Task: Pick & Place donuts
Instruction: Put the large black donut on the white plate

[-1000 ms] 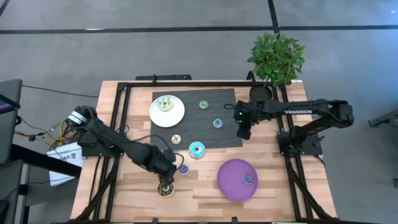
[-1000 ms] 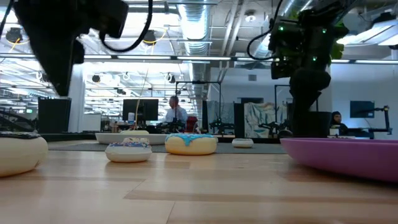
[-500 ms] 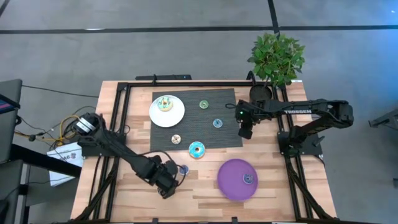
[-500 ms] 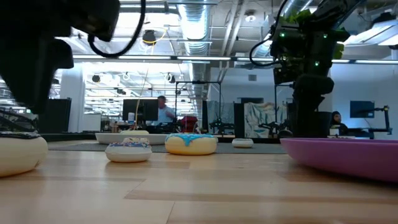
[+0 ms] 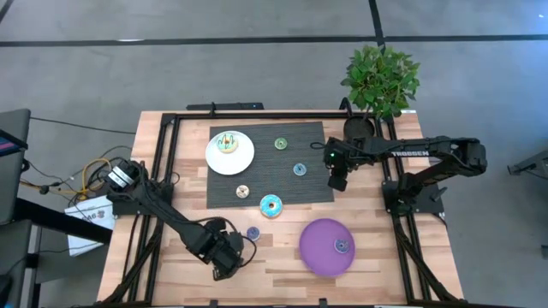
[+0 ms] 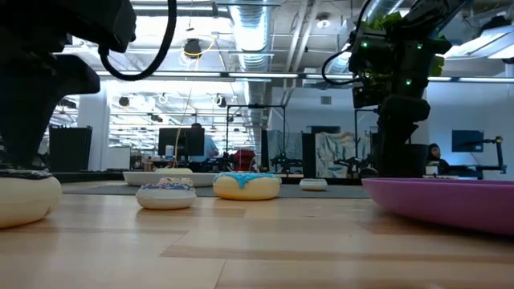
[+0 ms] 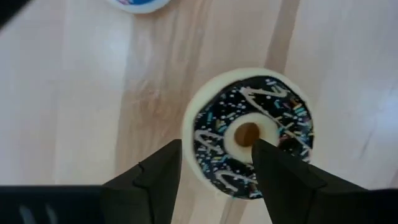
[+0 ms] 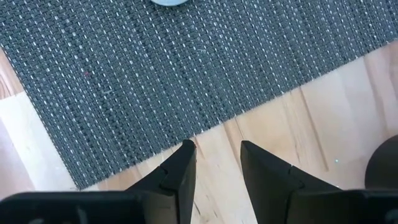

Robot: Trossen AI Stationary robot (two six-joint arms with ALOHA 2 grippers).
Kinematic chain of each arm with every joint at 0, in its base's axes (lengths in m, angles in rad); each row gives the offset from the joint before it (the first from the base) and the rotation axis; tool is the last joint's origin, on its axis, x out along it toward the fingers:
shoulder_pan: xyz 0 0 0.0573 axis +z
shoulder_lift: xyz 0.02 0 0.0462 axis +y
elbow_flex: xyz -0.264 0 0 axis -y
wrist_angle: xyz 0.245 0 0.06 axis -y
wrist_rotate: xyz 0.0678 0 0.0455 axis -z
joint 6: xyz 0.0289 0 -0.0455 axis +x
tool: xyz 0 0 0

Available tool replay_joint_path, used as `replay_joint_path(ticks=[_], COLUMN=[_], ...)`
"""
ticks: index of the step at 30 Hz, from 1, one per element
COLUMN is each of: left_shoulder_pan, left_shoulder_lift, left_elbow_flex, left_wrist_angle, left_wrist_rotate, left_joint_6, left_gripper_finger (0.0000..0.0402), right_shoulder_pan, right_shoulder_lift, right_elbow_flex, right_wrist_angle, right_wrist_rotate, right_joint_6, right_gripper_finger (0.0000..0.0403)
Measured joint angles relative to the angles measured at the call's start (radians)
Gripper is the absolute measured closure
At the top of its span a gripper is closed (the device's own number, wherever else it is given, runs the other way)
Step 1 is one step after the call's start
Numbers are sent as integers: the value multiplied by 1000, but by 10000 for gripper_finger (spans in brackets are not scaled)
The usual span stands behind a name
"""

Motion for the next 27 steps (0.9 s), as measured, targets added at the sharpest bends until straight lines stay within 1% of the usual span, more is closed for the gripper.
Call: replay_joint_path(ticks=[8, 12, 24, 27], left_shoulder_pan=[0, -2, -5, -5], left_shoulder_lift=[38, 60, 95, 95], left_elbow_flex=[-1, 1, 3, 2], left_wrist_angle=[31, 27, 30, 30], left_wrist_rotate=[1, 23, 18, 7], left_joint_6=[8, 22, 18, 19], left_gripper_finger=[214, 214, 214, 221], right_shoulder_pan=[0, 0, 0, 0], right_shoulder_lift=[0, 0, 0, 0], right_elbow_flex=[0, 1, 1, 1], right_wrist_angle=[10, 20, 18, 18], right_wrist_rotate=[0, -14, -26, -26], right_joint_6=[0, 1, 1, 1], right_gripper_finger=[285, 285, 285, 285])
